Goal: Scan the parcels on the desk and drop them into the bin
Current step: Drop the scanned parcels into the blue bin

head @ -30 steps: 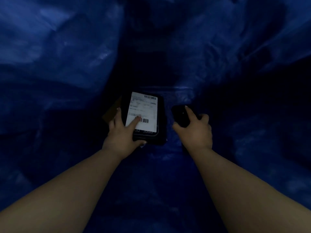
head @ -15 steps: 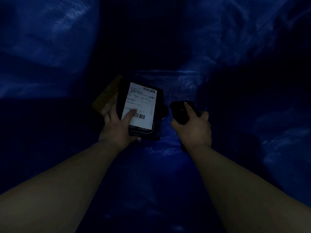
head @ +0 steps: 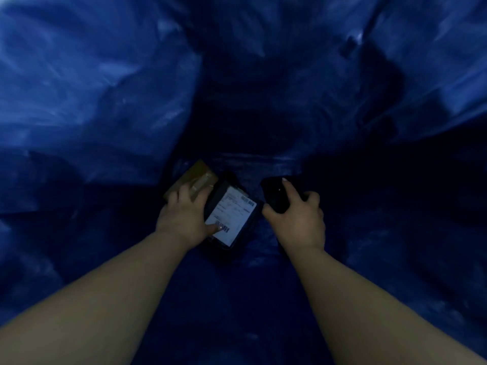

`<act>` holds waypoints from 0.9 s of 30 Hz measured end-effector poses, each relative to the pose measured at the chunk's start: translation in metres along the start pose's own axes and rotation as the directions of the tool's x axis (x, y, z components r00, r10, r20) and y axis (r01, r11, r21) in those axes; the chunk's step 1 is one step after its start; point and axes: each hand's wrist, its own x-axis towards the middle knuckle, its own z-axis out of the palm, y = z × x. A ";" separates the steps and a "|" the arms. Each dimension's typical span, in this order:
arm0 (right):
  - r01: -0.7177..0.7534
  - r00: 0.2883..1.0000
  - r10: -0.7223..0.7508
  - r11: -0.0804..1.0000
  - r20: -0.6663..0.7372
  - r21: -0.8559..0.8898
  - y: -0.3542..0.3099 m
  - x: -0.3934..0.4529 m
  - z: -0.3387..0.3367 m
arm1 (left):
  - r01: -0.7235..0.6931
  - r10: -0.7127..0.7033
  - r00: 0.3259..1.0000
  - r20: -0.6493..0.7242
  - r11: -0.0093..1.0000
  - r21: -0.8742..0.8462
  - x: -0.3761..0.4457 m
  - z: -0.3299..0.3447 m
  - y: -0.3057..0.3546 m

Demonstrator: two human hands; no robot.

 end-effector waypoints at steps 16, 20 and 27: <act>0.293 0.916 -0.251 0.952 -0.312 0.094 -0.063 -0.168 -0.172 | -0.107 0.193 0.859 -0.474 0.973 0.203 -0.196 -0.173 0.049; 0.314 0.869 -0.245 0.944 -0.430 0.096 -0.057 -0.224 -0.209 | -0.213 0.337 0.756 -0.561 0.938 0.275 -0.233 -0.213 0.060; 0.230 0.812 -0.089 0.957 -0.577 0.176 -0.025 -0.317 -0.256 | -0.376 0.535 0.653 -0.536 0.843 0.383 -0.296 -0.232 0.117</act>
